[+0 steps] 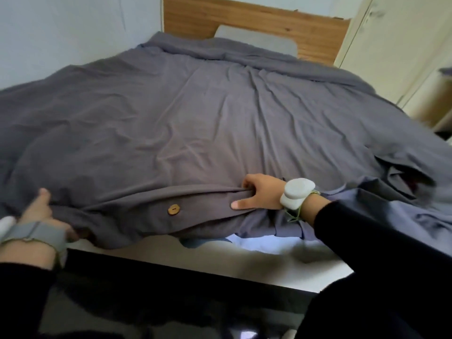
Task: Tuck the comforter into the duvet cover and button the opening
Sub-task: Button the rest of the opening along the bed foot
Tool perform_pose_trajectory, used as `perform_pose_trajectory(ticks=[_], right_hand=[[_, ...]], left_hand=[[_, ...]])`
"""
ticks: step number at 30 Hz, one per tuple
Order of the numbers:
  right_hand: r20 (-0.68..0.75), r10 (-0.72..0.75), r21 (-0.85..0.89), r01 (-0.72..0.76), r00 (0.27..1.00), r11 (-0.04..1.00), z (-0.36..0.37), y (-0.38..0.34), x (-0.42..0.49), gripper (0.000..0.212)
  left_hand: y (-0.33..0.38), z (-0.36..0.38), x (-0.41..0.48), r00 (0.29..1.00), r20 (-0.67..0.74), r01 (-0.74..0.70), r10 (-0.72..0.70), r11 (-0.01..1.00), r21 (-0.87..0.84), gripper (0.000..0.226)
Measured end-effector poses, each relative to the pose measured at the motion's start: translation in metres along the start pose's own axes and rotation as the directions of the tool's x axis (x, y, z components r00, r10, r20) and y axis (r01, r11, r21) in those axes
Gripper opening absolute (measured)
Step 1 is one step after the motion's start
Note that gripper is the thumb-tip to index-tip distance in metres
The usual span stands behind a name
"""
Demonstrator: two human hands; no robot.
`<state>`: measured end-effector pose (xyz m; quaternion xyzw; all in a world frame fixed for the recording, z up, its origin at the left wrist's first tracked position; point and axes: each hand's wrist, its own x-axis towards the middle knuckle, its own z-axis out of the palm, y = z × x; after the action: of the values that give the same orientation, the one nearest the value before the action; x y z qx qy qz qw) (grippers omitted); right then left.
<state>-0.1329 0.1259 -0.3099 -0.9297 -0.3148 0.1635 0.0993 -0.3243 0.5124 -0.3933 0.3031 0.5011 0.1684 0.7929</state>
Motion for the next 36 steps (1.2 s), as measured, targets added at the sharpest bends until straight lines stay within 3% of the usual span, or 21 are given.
perform_pose_trajectory(ticks=[3,7,12,15,19,21,23,25,27,30,33,36], right_hand=[[-0.028,-0.069,-0.143,0.064,0.997,0.988,0.004,0.0,-0.006,0.053],[-0.086,-0.161,-0.33,0.125,0.983,0.936,0.01,-0.011,-0.016,0.05],[-0.125,-0.12,-0.198,0.094,0.985,0.976,0.033,-0.018,-0.049,0.033],[-0.061,-0.092,-0.041,0.089,0.994,0.995,0.046,-0.021,-0.075,0.025],[-0.023,-0.036,0.185,0.04,0.999,0.982,0.038,-0.01,-0.098,0.029],[-0.158,0.031,0.228,0.006,0.987,0.974,0.017,0.011,-0.097,0.031],[-0.291,0.093,0.143,-0.053,0.952,0.988,-0.008,0.04,-0.093,0.036],[-0.318,0.211,-0.068,-0.245,0.924,0.967,-0.028,0.075,-0.095,0.044],[-0.265,0.384,-0.21,-0.441,0.885,0.873,-0.031,0.108,-0.106,0.051],[-0.249,0.512,-0.154,-0.555,0.822,0.817,-0.015,0.143,-0.137,0.055],[-0.291,0.543,-0.09,-0.588,0.788,0.804,0.0,0.162,-0.171,0.056],[-0.295,0.569,-0.04,-0.605,0.767,0.795,-0.001,0.173,-0.192,0.053]], left_hand=[[-0.04,0.041,-0.054,0.987,0.042,0.147,-0.152,0.983,0.11,0.07],[-0.095,0.081,-0.091,0.963,0.112,0.217,-0.245,0.953,0.213,0.083],[-0.164,0.126,-0.135,0.915,0.321,0.181,-0.244,0.96,0.213,0.076],[-0.191,0.135,-0.149,0.933,0.314,0.125,-0.176,0.977,0.175,0.07],[-0.216,0.15,-0.152,0.911,0.318,0.215,-0.264,0.959,0.182,0.047],[-0.225,0.16,-0.157,0.862,0.39,0.243,-0.325,0.939,0.244,0.037],[-0.233,0.167,-0.164,0.833,0.452,0.213,-0.32,0.938,0.272,0.049],[-0.24,0.171,-0.169,0.846,0.43,0.239,-0.315,0.945,0.222,0.035],[-0.244,0.171,-0.171,0.889,0.382,0.213,-0.254,0.966,0.146,0.019],[-0.246,0.169,-0.173,0.923,0.343,0.124,-0.176,0.978,0.169,0.019],[-0.245,0.167,-0.164,0.948,0.253,0.113,-0.191,0.95,0.292,0.04],[-0.244,0.152,-0.155,0.968,0.233,0.0,-0.095,0.926,0.377,0.046]])
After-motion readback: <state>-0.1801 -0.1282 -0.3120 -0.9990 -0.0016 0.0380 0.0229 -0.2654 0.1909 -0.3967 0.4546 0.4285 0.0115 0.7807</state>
